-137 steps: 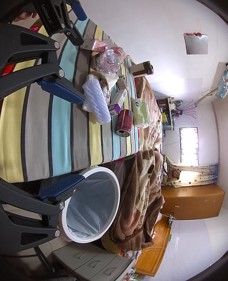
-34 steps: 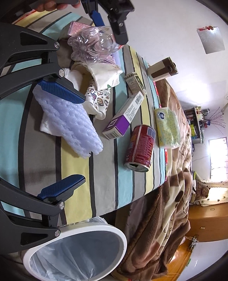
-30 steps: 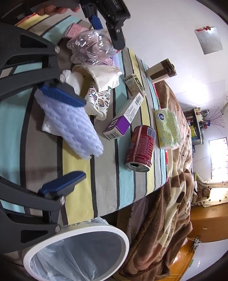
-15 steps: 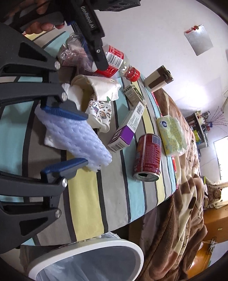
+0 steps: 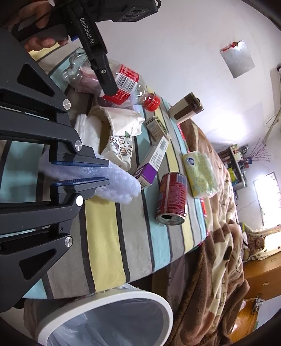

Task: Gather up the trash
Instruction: 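Lift the bottle and foam sleeve and carry both over the white trash bin, then open both tools to drop the bottle and foam sleeve into the bin, then move both tools back over the remaining trash on the bed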

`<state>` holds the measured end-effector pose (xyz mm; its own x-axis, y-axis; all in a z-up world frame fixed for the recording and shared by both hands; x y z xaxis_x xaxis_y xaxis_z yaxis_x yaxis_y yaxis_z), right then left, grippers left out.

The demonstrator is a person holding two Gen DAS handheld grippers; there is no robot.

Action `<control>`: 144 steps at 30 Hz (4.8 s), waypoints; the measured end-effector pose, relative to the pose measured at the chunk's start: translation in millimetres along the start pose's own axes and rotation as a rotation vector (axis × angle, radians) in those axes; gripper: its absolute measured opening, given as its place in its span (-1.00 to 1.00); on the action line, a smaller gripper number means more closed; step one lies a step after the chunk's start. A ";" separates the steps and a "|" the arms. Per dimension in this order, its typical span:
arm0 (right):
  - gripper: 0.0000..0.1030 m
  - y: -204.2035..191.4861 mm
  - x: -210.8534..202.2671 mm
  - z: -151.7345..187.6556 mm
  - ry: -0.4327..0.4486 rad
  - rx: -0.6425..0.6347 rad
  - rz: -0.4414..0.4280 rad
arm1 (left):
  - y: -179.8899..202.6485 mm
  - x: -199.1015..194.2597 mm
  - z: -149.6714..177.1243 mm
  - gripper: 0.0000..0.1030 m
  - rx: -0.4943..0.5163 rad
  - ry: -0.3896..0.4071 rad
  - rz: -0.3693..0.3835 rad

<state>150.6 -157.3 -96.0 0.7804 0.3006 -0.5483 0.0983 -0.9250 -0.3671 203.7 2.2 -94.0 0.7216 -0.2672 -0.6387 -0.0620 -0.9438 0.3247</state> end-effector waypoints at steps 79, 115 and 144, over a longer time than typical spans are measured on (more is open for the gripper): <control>-0.58 208.3 -114.3 -31.4 0.150 0.163 0.366 | 321.2 46.6 80.8 0.21 0.360 -0.089 0.353; -0.05 170.0 -114.4 -34.5 0.206 0.128 0.315 | 252.4 14.1 56.2 0.46 0.330 0.008 0.277; 0.15 8.9 -29.6 -21.3 0.086 -0.114 0.003 | 0.4 -32.9 5.6 0.50 0.063 0.155 -0.097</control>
<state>141.5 -179.4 -67.1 0.8303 0.2813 -0.4812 0.1614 -0.9477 -0.2755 176.1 9.5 -76.7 0.8233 -0.1455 -0.5486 -0.0262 -0.9753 0.2193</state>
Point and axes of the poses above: each gripper's, at about its wrist camera, not at the fingertips, and x roughly the way its jaws point, y to its right, z to its underside, the point moved 10 cm from there along x, roughly the way its jaws point, and after that the axes turned 9 degrees about y, right-handed, at the moved point
